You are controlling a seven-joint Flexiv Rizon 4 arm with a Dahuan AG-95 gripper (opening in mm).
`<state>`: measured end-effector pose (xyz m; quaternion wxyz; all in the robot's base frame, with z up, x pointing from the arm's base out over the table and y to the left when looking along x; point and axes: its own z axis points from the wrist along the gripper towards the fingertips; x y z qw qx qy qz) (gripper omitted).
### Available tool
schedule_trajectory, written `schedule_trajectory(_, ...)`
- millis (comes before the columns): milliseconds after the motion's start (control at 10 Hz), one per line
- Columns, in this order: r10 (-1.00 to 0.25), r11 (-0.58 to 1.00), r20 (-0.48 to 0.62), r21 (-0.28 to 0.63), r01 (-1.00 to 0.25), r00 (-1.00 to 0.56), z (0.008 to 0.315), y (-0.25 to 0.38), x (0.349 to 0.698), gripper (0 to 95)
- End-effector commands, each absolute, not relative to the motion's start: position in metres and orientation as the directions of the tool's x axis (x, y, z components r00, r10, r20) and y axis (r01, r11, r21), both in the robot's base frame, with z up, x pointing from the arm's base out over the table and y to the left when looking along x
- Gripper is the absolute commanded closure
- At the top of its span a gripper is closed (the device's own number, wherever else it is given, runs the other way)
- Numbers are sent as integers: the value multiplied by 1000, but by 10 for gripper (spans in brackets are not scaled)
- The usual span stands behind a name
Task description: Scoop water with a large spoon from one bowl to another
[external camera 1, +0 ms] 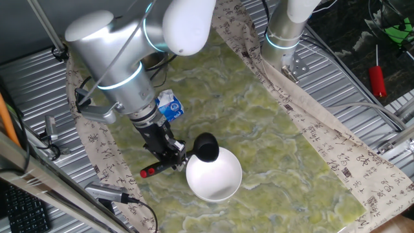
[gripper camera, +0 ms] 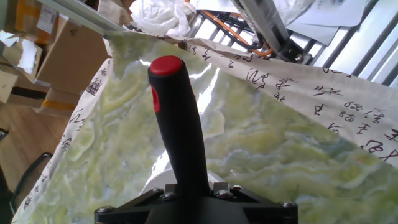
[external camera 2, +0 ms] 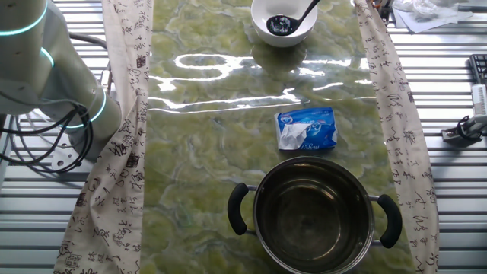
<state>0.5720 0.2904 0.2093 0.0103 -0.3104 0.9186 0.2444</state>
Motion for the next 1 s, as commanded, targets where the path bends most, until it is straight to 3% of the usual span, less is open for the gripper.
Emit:
schedule_trajectory(100, -565, 697, -167, 427, -576, -808, 208, 292, 571, 950)
schedule_trajectory(1000, -512, 805, -122, 278, -525, -850, 206, 304, 568, 950)
